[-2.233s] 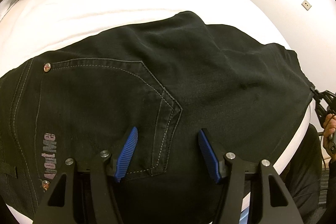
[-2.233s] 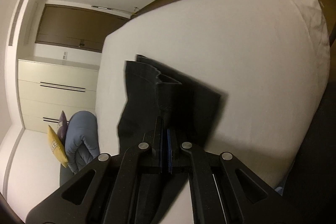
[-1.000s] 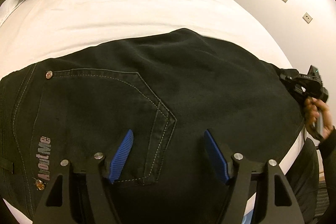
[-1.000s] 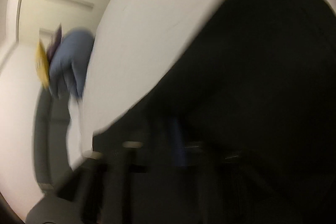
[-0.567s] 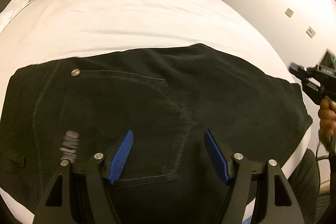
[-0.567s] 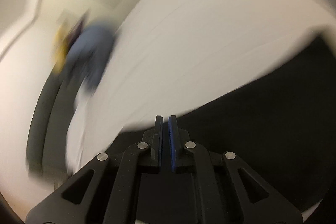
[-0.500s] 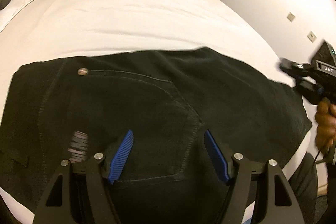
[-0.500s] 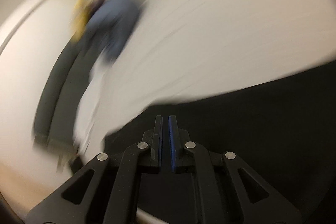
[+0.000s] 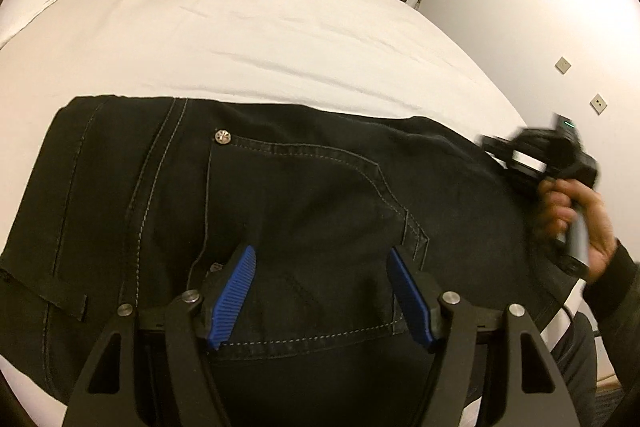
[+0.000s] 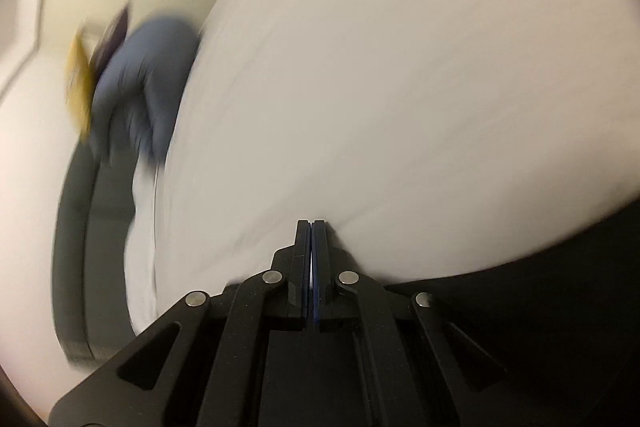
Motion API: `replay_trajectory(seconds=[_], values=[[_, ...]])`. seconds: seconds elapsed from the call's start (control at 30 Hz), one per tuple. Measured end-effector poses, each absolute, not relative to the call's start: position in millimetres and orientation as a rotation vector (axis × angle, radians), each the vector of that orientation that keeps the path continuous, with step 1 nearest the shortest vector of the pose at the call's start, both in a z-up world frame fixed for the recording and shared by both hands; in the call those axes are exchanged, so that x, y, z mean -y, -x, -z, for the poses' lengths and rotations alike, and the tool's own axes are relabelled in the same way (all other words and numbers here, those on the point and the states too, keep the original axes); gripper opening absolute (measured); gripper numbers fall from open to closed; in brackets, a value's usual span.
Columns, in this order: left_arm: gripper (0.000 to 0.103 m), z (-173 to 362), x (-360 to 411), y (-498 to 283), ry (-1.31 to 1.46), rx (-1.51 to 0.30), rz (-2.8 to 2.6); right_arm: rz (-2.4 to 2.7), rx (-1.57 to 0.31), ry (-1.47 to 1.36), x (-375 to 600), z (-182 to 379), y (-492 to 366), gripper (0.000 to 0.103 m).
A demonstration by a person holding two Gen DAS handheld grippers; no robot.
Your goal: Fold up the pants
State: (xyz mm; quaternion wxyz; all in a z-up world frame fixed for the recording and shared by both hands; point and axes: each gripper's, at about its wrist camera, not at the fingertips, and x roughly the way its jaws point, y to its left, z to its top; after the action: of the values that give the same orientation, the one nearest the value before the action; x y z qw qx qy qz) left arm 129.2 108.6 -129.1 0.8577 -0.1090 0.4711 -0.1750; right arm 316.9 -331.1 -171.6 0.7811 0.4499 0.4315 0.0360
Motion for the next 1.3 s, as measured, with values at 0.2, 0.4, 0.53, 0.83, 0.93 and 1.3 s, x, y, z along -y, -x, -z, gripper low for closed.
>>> replay_trajectory(seconds=[0.2,0.4,0.53,0.83,0.93,1.3], values=[[0.070,104.8,-83.8,-117.9,0.197,-0.944,0.390,-0.429,-0.942,-0.896,293.0,134.5,-218.9,0.004],[0.070,130.2,-52.7,-108.8,0.110,-1.014,0.412,-0.317,-0.958,-1.050,335.6,194.1,-135.5,0.000],[0.070,132.2,-58.5,-105.6,0.134,-1.003,0.414,-0.014,-0.801,-1.074,454.4,175.0,-91.6,0.000],[0.070,105.3,-56.6,-94.5,0.113,-0.950,0.392,0.420,-0.468,-1.204,589.4,115.6,46.5,0.007],[0.070,96.5,-31.8,-94.9,0.112,-0.918,0.463,0.179,-0.505,-1.165,544.3,96.9,15.2,0.007],[0.023,138.5,-90.7,-117.2,0.178,-1.033,0.447,-0.052,-0.841,-1.093,392.3,178.3,-105.6,0.000]])
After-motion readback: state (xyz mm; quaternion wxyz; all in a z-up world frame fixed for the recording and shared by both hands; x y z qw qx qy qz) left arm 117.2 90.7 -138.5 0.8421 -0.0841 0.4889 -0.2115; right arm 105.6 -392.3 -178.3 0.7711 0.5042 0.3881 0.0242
